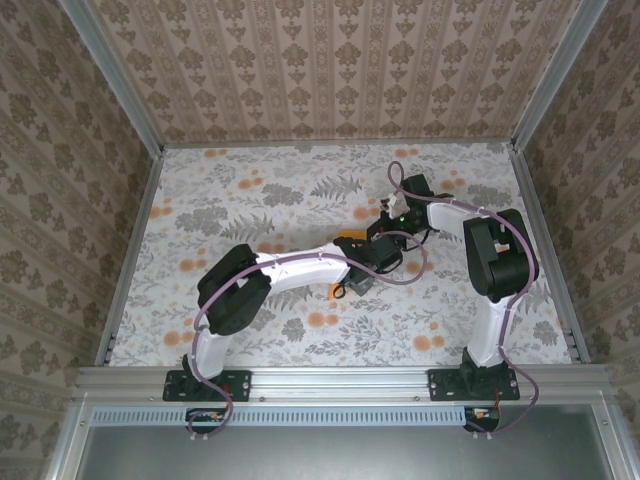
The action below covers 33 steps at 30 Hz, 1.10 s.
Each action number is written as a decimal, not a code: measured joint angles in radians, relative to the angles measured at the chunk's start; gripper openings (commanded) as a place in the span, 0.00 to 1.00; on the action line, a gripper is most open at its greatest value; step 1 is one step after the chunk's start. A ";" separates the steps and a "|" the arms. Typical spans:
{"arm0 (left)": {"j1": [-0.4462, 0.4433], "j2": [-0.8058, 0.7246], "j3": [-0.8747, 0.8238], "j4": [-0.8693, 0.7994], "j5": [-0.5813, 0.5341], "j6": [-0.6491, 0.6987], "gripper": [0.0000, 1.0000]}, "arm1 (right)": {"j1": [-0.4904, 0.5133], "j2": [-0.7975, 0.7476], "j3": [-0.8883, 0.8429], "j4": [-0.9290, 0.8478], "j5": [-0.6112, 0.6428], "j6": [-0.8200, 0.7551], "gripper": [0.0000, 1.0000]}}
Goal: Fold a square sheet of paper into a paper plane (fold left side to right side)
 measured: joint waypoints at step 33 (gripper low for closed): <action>0.086 0.051 0.030 0.104 0.368 -0.038 0.09 | -0.204 -0.384 -0.359 0.158 0.242 0.058 0.62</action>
